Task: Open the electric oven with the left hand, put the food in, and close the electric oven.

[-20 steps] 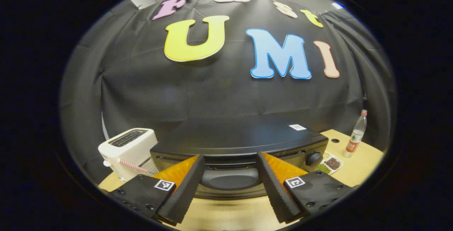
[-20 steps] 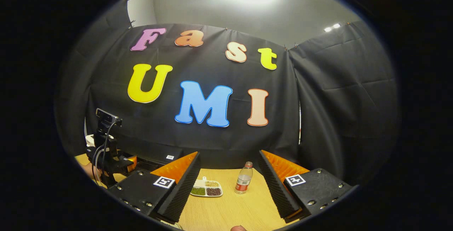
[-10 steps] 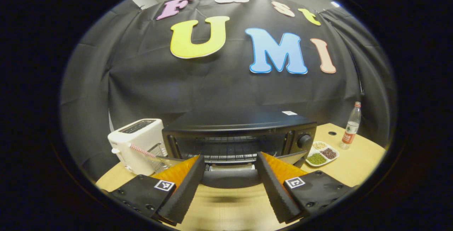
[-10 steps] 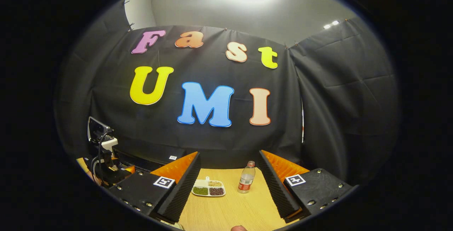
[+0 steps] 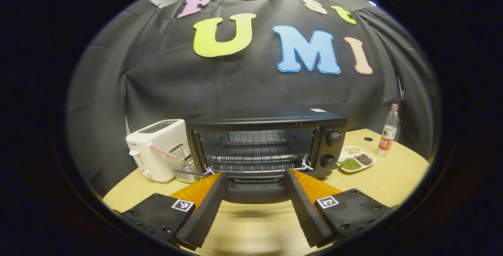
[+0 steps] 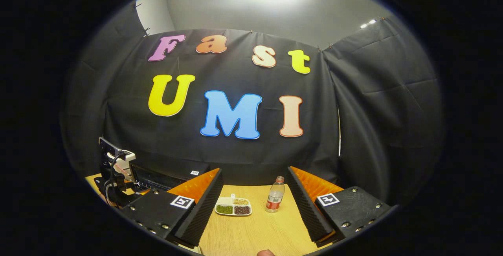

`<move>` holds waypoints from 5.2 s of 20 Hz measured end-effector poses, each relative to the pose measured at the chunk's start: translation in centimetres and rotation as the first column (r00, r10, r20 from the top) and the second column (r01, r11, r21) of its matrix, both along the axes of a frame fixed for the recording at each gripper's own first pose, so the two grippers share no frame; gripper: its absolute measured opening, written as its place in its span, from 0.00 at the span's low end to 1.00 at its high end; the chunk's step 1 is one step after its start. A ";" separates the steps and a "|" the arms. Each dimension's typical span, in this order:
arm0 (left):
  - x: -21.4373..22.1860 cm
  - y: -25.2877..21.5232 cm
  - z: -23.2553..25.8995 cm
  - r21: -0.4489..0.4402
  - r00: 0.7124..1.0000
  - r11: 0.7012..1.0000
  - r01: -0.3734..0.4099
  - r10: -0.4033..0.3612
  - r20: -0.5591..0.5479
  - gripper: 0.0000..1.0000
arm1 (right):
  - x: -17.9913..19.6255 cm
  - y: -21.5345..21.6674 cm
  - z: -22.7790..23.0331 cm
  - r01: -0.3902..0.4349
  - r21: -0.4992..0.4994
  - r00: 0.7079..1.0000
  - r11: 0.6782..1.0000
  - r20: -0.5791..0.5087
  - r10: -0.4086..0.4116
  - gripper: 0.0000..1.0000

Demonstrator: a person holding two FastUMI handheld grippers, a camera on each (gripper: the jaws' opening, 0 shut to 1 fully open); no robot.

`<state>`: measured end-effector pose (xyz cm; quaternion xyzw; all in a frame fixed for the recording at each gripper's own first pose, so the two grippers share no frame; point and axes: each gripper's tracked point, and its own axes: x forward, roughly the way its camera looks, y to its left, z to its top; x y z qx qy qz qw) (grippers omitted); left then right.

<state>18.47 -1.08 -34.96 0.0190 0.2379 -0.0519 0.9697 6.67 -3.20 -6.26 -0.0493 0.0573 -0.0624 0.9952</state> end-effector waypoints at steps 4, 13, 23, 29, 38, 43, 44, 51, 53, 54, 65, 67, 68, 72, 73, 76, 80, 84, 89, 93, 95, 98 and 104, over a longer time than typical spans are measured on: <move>-0.9 0.1 -0.8 0.010 1.000 1.000 -0.012 0.012 -0.024 0.97 | -0.3 -0.4 0.0 -0.018 0.001 1.000 1.000 -0.007 0.018 0.98; -3.9 -0.2 -3.3 0.033 0.996 0.998 -0.051 0.053 -0.074 0.97 | -0.7 -0.5 -0.6 -0.083 0.015 0.995 0.996 -0.045 0.083 0.98; -6.9 -0.6 0.9 0.039 0.997 0.996 -0.076 0.076 -0.020 0.98 | -2.0 -0.1 -0.3 -0.157 0.041 0.987 0.987 -0.037 0.158 0.98; -10.3 -0.6 11.5 0.029 0.983 0.993 -0.118 0.113 0.147 1.00 | -3.4 0.6 -1.9 -0.254 0.063 0.965 0.965 -0.051 0.257 0.98; -16.0 1.1 23.6 0.003 0.947 0.989 -0.147 0.140 0.290 1.00 | -5.3 3.9 -8.4 -0.335 0.220 0.884 0.916 -0.262 0.386 0.98; -16.9 2.0 27.4 -0.023 0.928 0.990 -0.137 0.136 0.348 1.00 | -7.0 7.8 -12.2 -0.379 0.363 0.769 0.851 -0.389 0.508 0.98; -16.8 2.5 27.9 -0.027 0.925 0.990 -0.138 0.138 0.354 1.00 | -7.3 8.2 -13.0 -0.373 0.394 0.740 0.840 -0.420 0.525 0.99; -17.0 4.8 29.3 -0.012 0.913 0.989 -0.147 0.141 0.383 1.00 | -9.5 11.3 -18.2 -0.263 0.555 0.530 0.789 -0.600 0.599 0.99; -17.2 5.8 29.6 -0.010 0.908 0.987 -0.161 0.153 0.390 1.00 | -10.6 11.9 -20.0 -0.230 0.573 0.447 0.787 -0.656 0.608 0.99; -17.4 6.2 29.6 -0.007 0.906 0.986 -0.166 0.156 0.393 1.00 | -11.3 12.3 -21.1 -0.215 0.575 0.401 0.789 -0.685 0.608 0.99; -19.3 12.7 27.7 0.002 0.896 0.961 -0.278 0.258 0.361 1.00 | -14.0 13.9 -28.5 -0.053 0.562 0.106 0.825 -0.819 0.565 0.99; -19.7 13.7 27.4 -0.002 0.894 0.955 -0.297 0.279 0.352 1.00 | -13.9 13.8 -29.4 -0.047 0.537 0.076 0.842 -0.839 0.539 0.99; -19.9 14.3 27.1 -0.003 0.892 0.952 -0.307 0.289 0.347 1.00 | -13.9 13.7 -29.8 -0.050 0.520 0.063 0.853 -0.850 0.522 0.99; -20.1 16.0 26.6 -0.001 0.890 0.943 -0.332 0.314 0.331 1.00 | -14.5 13.7 -31.3 -0.052 0.472 0.024 0.880 -0.880 0.474 0.72; -20.1 16.2 26.5 0.006 0.891 0.943 -0.332 0.311 0.330 1.00 | -14.7 13.9 -31.5 -0.054 0.465 0.015 0.884 -0.885 0.466 0.72; -19.9 16.6 26.6 0.016 0.891 0.944 -0.330 0.306 0.334 1.00 | -14.5 14.3 -32.2 -0.060 0.441 0.016 0.895 -0.896 0.443 0.63; -19.2 16.3 26.3 0.017 0.896 0.949 -0.316 0.293 0.333 1.00 | -14.7 13.1 -33.3 -0.104 0.360 -0.006 0.927 -0.932 0.361 0.41; -18.9 16.4 26.4 0.010 0.896 0.951 -0.310 0.289 0.336 1.00 | -14.2 12.9 -32.8 -0.092 0.376 -0.025 0.922 -0.927 0.375 0.08; -18.5 16.7 26.2 -0.004 0.896 0.949 -0.317 0.300 0.328 1.00 | -13.8 12.9 -32.8 0.083 0.515 -0.044 0.853 -0.854 0.519 0.04; -18.6 16.7 25.9 0.000 0.900 0.949 -0.315 0.299 0.318 1.00 | -14.1 13.1 -32.5 0.309 0.629 -0.033 0.714 -0.743 0.669 0.04; -18.5 16.5 25.9 0.003 0.902 0.949 -0.314 0.297 0.312 1.00 | -14.3 13.0 -32.3 0.361 0.664 -0.010 0.655 -0.700 0.714 0.04; -18.5 16.2 25.8 0.005 0.906 0.951 -0.308 0.292 0.306 1.00 | -14.0 12.9 -32.3 0.349 0.709 0.041 0.613 -0.665 0.746 0.04; -18.5 15.0 26.3 0.021 0.910 0.956 -0.292 0.272 0.312 1.00 | -13.7 13.1 -31.4 0.290 0.784 0.124 0.548 -0.599 0.791 0.04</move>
